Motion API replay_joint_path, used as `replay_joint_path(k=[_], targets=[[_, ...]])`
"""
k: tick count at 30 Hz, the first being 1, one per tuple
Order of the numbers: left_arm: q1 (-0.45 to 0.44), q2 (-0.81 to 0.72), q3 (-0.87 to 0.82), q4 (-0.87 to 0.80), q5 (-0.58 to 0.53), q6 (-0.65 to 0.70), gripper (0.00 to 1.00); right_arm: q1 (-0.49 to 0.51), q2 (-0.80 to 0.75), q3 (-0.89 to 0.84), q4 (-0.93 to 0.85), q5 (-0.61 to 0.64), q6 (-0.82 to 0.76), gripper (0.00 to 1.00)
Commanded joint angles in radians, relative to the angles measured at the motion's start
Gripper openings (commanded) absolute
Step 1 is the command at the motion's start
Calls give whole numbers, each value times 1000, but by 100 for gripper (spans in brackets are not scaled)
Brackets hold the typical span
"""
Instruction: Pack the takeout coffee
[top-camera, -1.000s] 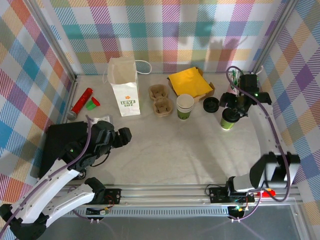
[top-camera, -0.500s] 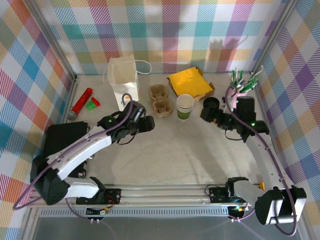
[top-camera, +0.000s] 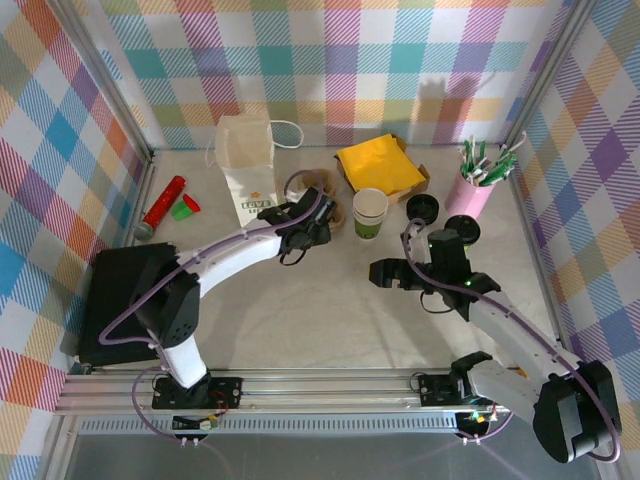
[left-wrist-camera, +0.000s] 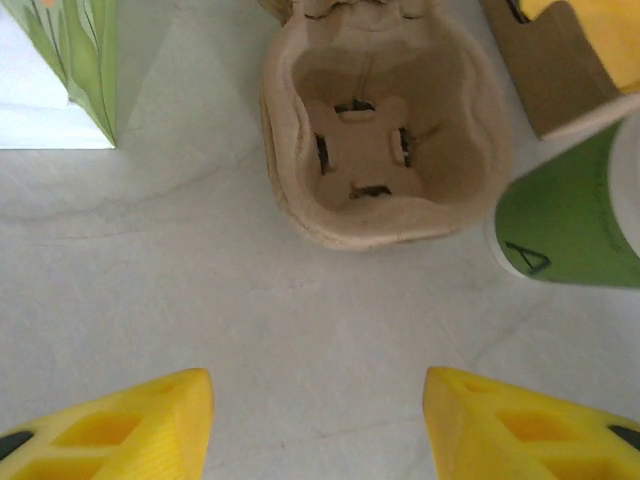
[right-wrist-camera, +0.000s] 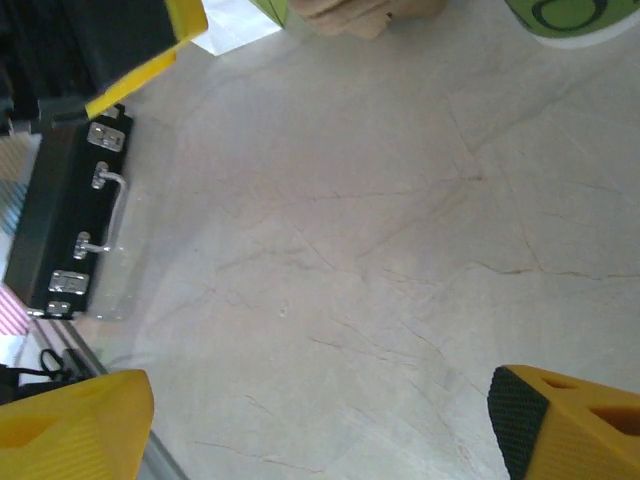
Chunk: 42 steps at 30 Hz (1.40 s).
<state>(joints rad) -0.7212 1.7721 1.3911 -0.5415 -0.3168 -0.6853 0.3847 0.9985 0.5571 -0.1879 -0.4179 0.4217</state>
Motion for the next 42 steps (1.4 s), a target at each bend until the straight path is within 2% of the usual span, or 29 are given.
replay_joint_path(k=[1,9,15,26,35,42], targets=[[31,64,62,13,-33,-31,55,24,5,-36,117,46,-52,88],[59,209,181,-5,-49,-42,49,55,25,-78,181,57,-66,87],[75,260,216,-4,-74,-52,47,69,55,-68,163,91,-80,87],[96,312,251,-3,-69,-49,44,82,61,-65,160,111,-86,87],[98,330,269,-7,-62,-47,33,85,78,-59,160,111,-88,87],[98,336,279,-11,-61,-42,30,88,91,-54,159,112,-90,87]])
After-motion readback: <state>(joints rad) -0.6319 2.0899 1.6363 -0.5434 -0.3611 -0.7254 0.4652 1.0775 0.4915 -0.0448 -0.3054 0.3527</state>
